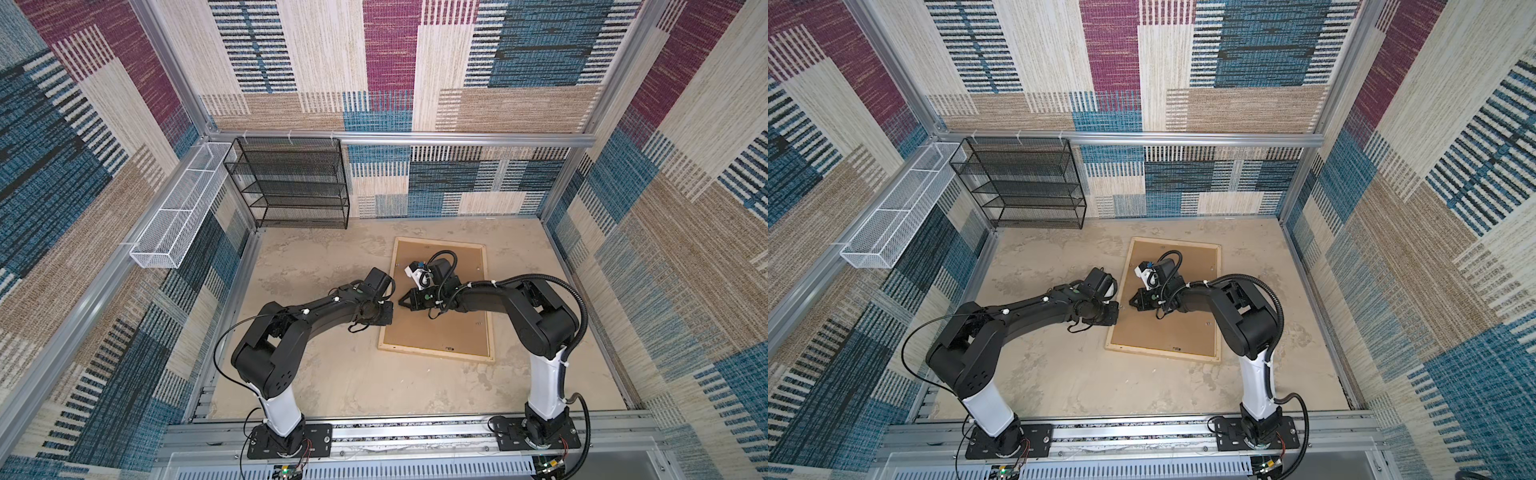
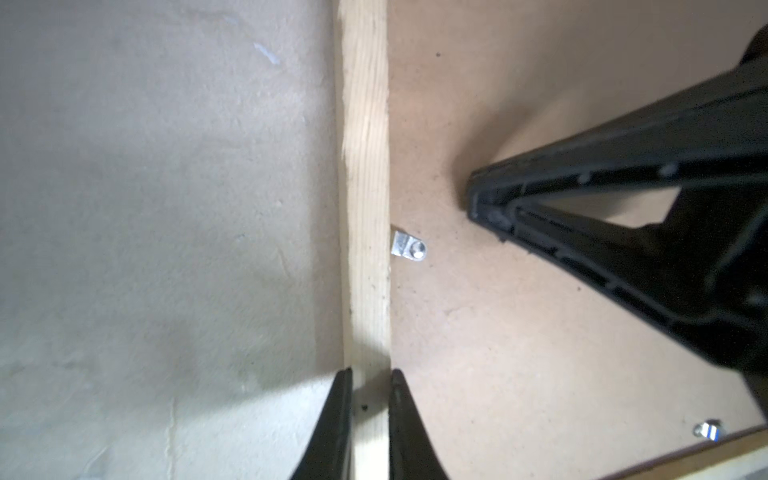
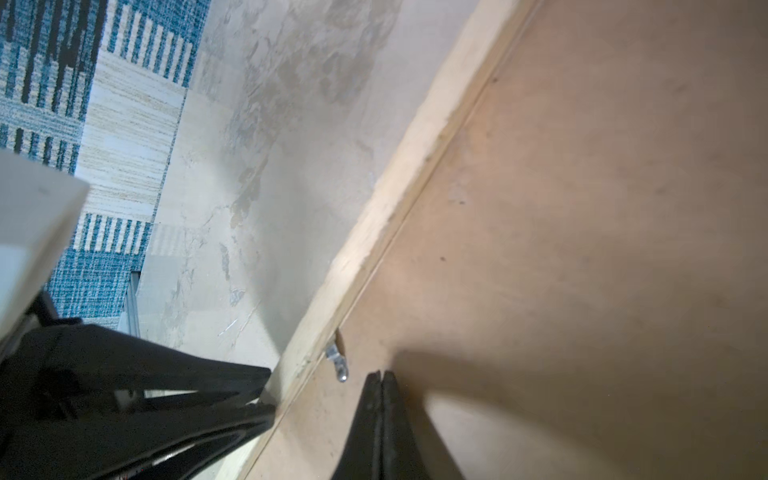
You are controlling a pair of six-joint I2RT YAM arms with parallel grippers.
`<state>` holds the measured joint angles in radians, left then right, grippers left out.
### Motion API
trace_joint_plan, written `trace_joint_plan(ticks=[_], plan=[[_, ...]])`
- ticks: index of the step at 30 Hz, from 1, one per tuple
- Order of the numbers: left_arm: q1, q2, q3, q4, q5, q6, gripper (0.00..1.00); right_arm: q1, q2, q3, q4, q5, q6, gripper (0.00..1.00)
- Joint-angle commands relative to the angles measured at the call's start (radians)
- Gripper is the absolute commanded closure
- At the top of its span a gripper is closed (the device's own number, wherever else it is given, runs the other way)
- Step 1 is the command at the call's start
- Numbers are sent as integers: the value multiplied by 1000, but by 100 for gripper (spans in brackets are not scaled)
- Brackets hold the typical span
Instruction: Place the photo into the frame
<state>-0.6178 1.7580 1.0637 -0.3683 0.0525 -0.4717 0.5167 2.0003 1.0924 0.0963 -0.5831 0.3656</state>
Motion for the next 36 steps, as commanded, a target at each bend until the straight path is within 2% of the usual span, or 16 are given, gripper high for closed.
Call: trace_joint_plan(ticks=[1,6,11,16,18,22,28,32,36], plan=[[2,15,6,-9,-52,39,90,-4,-12,9,-13,19,12,100],[8,47,54,-20,-80,81,89,-40,-43,-8,-17,68,27,100],[55,89,104,-15,-98,160,91,-98,-109,-40,-22,95,26,100],[80,112,191,-41,-100,212,73,-127,-149,-33,-45,128,11,96],[74,74,192,-44,-81,214,70,-135,-162,-25,-53,139,4,89],[57,-38,147,-67,-88,186,65,-158,-168,8,-81,195,-17,68],[1,-219,-16,-92,-36,35,63,-224,-90,193,-193,377,-108,43],[-47,-311,-138,-78,24,-98,63,-257,34,402,-288,513,-224,34],[-93,-342,-218,-28,49,-177,63,-301,187,636,-390,497,-301,29]])
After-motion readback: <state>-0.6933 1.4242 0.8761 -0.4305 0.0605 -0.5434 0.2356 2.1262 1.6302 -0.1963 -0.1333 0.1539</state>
